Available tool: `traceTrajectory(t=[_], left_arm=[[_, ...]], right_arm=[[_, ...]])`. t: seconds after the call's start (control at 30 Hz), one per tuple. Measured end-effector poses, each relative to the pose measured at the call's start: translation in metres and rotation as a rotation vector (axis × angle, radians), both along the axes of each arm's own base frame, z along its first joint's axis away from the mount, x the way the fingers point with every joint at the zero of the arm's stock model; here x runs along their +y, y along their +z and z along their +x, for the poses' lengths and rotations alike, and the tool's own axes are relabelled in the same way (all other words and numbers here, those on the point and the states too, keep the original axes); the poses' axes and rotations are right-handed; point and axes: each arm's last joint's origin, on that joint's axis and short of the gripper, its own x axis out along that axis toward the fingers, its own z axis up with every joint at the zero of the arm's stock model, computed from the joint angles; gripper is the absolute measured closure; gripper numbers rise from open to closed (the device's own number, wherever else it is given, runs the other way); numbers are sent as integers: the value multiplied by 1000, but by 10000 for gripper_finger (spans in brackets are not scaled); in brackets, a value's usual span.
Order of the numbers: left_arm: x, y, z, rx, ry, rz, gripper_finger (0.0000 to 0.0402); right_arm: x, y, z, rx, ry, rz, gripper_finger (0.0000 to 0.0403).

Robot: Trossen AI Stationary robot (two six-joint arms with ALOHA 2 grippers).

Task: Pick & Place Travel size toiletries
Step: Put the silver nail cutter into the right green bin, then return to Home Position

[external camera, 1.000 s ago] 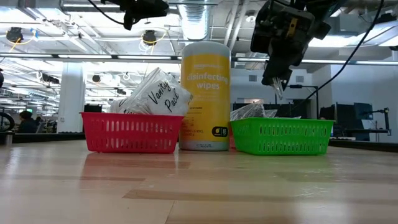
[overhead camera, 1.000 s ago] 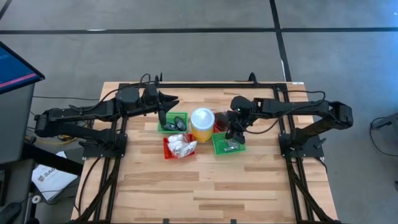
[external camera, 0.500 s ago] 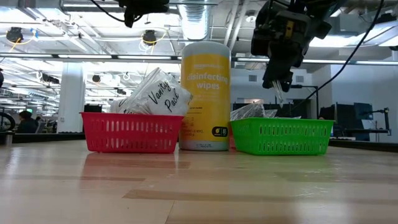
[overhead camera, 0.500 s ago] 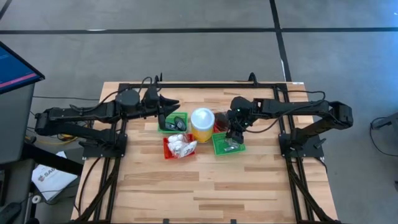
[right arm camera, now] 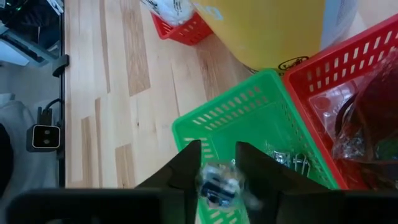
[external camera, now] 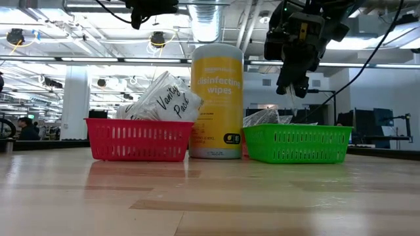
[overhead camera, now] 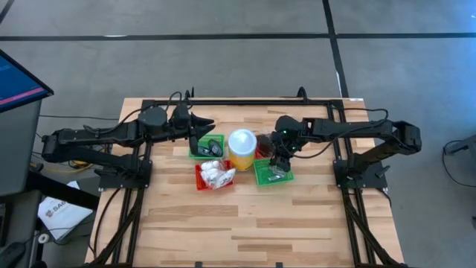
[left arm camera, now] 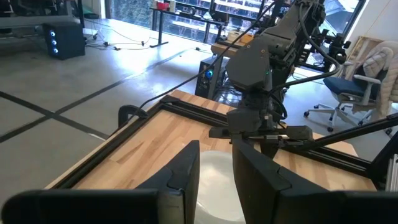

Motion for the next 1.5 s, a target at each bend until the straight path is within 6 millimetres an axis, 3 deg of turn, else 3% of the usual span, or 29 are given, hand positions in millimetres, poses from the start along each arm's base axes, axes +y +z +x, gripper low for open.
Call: traceTrajectory(t=[0.37, 0.63, 0.77, 0.97, 1.07, 1.27, 1.5], left_arm=[[0, 0, 0, 0, 0, 1, 314], [1, 1, -3, 5, 1, 28, 314], [2, -2, -20, -27, 24, 24, 314], [-5, -23, -62, -103, 31, -23, 314], [-9, -42, -79, -122, 25, -40, 314], [-12, -81, -100, -157, 39, -107, 314], [-13, -107, -112, -175, 89, -99, 314]], right_arm=[[-1, 0, 0, 7, -31, -15, 196], [-15, 29, -7, -118, -52, -72, 187], [-28, 53, -27, -212, -131, -129, 194], [-34, 91, -65, -387, -221, -305, 204], [-34, 98, -81, -462, -248, -365, 209], [-34, 84, -109, -506, -345, -386, 224], [-34, 59, -131, -576, -448, -402, 242]])
